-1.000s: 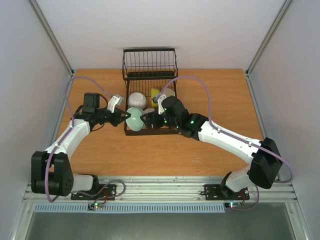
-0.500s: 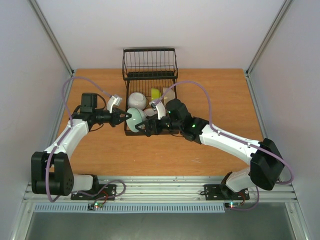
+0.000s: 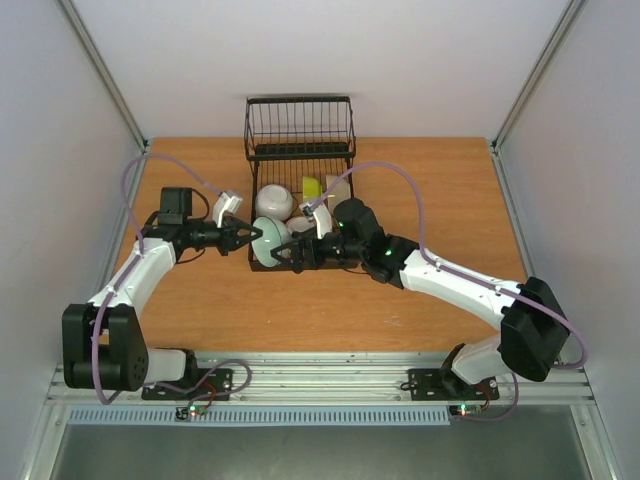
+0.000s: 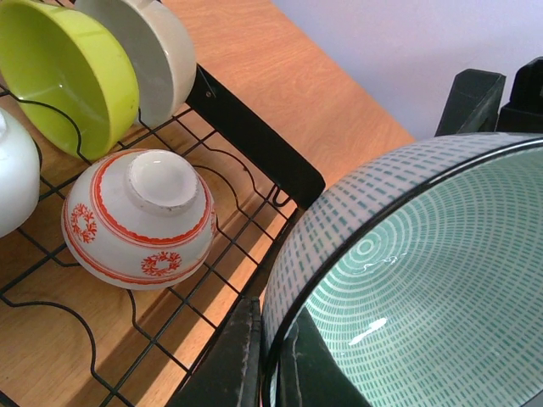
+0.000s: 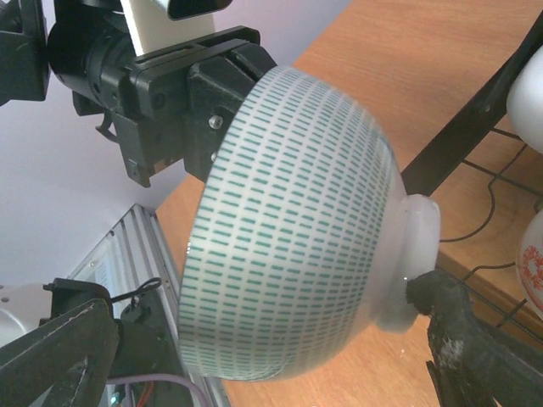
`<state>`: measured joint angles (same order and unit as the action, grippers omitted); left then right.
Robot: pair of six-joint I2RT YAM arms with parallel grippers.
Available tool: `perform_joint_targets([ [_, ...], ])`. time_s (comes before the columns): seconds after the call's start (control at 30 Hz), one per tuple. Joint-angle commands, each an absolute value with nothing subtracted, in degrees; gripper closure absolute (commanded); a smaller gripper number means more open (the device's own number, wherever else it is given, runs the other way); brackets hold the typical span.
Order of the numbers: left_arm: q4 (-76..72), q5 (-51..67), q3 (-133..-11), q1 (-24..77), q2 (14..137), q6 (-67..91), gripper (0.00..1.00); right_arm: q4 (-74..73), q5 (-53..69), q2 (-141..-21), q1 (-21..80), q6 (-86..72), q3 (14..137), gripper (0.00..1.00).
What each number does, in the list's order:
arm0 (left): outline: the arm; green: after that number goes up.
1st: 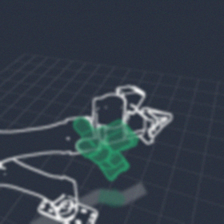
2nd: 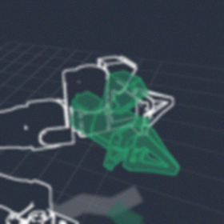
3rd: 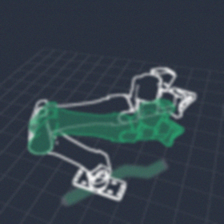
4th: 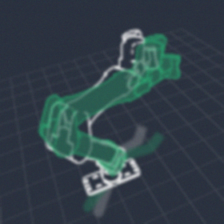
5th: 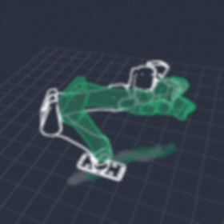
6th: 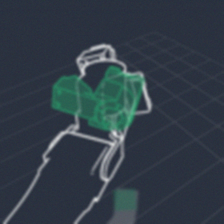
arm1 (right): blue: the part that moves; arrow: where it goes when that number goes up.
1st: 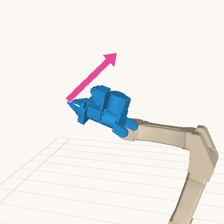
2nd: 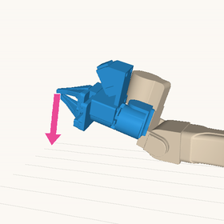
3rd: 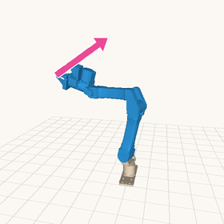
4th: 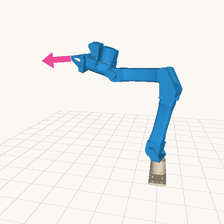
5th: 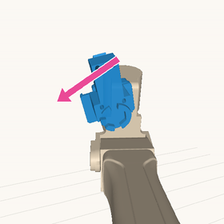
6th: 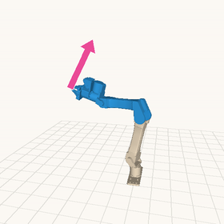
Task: Load the bowls into the dish rack
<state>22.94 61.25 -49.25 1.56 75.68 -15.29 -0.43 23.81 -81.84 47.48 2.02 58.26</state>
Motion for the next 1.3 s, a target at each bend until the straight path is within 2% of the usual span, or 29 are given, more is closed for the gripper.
perform_joint_targets([
  [0.0,21.1,65.74,-49.05,1.23,73.57,-15.93,1.0,-0.69,22.54,-80.39,47.13,2.82,57.21,0.01],
  [0.3,21.14,67.15,-48.87,1.14,73.21,-16.2,1.0,-0.19,22.71,-81.48,46.81,3.1,56.87,0.02],
  [0.7,22.79,69.11,-49.39,1.14,74.09,-17.68,1.0,7.03,30.16,-84.07,46.52,0.59,57.19,0.02],
  [0.87,22.8,68.84,-49.48,1.13,74.27,-17.62,1.0,8.47,32.76,-85.19,46.49,0.09,57.66,0.08],
  [0.97,22.64,68.4,-49.48,1.13,74.27,-17.5,1.0,9.36,34.21,-85.46,46.53,0.09,57.67,0.21],
  [1.07,22.54,68.2,-49.48,1.14,74.34,-17.31,1.0,10.15,35.27,-85.53,46.54,0.09,57.57,0.46],
  [1.23,22.35,67.9,-49.57,1.14,74.43,-16.97,1.0,10.8,35.36,-85.16,46.53,0.09,57.16,0.96],
  [1.27,22.33,67.81,-49.57,1.14,74.44,-16.83,0.99,10.81,35.1,-85.01,46.52,0.09,57.01,0.98],
])
